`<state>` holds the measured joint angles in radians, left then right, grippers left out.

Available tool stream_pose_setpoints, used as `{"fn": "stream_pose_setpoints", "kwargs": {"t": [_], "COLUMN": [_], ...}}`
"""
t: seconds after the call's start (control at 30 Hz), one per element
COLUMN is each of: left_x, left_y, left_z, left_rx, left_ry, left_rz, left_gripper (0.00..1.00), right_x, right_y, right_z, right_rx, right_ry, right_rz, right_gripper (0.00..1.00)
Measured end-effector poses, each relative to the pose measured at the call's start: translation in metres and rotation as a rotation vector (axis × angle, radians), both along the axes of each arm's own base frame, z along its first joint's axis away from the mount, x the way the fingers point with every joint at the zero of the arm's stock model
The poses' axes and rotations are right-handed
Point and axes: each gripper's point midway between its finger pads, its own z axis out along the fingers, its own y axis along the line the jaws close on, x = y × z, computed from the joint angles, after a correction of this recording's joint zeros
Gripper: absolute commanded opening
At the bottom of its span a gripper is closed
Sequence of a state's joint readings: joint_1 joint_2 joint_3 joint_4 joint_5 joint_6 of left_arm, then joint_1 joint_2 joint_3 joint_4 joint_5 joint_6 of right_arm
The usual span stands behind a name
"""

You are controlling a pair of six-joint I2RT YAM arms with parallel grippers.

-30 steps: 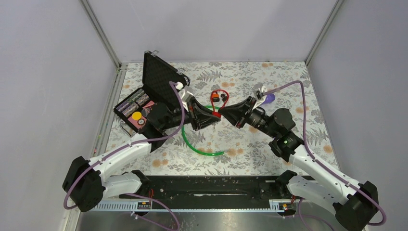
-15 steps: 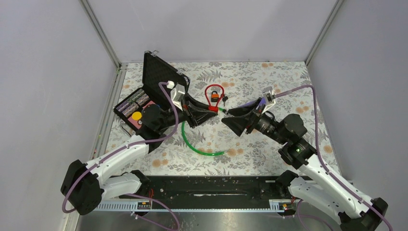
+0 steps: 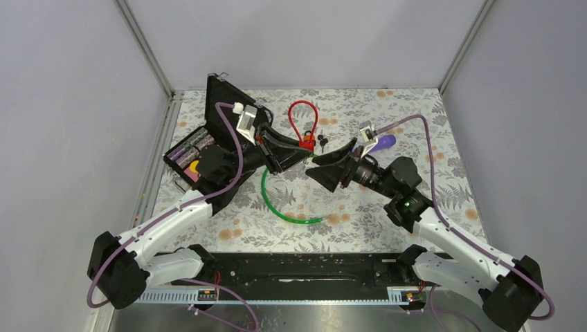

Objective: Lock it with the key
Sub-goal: Lock the lock.

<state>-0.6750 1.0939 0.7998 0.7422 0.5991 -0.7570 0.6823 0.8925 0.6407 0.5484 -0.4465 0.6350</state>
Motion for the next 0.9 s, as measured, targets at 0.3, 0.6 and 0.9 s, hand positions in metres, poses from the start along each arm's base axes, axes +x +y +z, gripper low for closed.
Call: {"fn": "stream_pose_setpoints", "kwargs": {"t": [0.3, 0.6, 0.9], "left_x": [-0.013, -0.015, -0.017], "left_y": [0.004, 0.002, 0.002], "left_z": [0.021, 0.027, 0.032], "left_rx": [-0.091, -0.133, -0.15], "left_ry": [0.053, 0.062, 0.057], "left_rz": [-0.068, -0.114, -0.125], "left_gripper": [0.0, 0.0, 0.0], "right_x": [-0.007, -0.018, -0.017], "right_y": [0.018, 0.02, 0.023], "right_z": [0.032, 0.057, 0.065], "right_rx": [0.169, 0.3, 0.358], "right_ry": [-0.031, -0.04, 0.028], "right_rz": [0.138, 0.233, 0.276], "right_gripper": [0.76, 0.62, 0.38]}}
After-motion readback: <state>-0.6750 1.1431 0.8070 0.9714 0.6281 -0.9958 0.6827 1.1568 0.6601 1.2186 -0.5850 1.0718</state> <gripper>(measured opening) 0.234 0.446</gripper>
